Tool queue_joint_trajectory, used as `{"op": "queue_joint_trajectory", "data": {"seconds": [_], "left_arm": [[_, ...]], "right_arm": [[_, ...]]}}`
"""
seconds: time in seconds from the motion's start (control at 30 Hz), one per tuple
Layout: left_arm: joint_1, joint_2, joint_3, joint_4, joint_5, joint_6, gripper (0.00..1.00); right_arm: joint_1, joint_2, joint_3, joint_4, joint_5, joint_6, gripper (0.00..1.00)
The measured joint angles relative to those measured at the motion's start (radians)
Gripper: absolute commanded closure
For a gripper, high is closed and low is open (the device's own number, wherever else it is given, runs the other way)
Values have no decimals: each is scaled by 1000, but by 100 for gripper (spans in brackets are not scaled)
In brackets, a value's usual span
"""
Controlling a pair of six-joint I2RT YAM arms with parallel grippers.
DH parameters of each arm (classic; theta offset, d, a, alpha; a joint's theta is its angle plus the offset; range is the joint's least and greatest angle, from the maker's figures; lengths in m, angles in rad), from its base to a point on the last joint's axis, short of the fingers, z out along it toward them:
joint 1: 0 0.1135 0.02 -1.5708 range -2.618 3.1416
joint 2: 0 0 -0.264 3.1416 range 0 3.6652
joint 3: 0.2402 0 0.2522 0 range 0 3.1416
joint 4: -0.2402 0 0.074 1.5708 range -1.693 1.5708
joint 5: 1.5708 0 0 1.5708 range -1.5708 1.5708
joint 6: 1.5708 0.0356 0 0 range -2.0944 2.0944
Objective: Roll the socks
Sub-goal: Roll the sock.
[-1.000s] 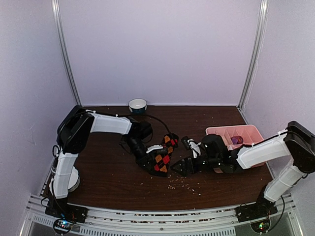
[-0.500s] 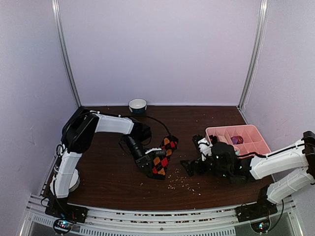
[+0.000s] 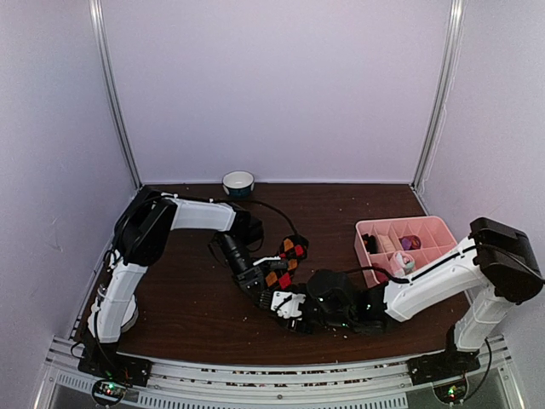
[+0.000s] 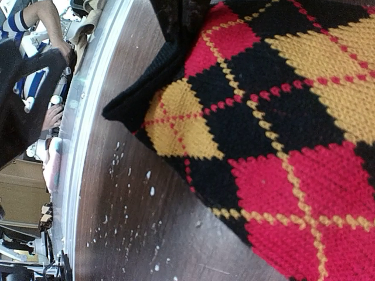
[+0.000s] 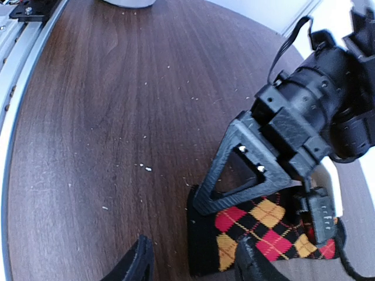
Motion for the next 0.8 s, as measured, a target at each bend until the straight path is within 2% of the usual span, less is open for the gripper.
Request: {"op": "queue_joint_trajectory", "data": {"seconds": [0.07,0.27,0.5,0.8], "left_arm": [[0,0,0,-1,2,0,100],[0,0,0,-10,3,0,100],[5,6,0,-21,7,1,100],[8,8,0,-33,8,9,100]], "right_arm": [[0,45,30,-10,-13,-40,64],[0,165,82,-35,-16,-108,72],[-19,229,129,-47,-16,-118,77],[-48,246,132,-18,-15,-99,76]]}}
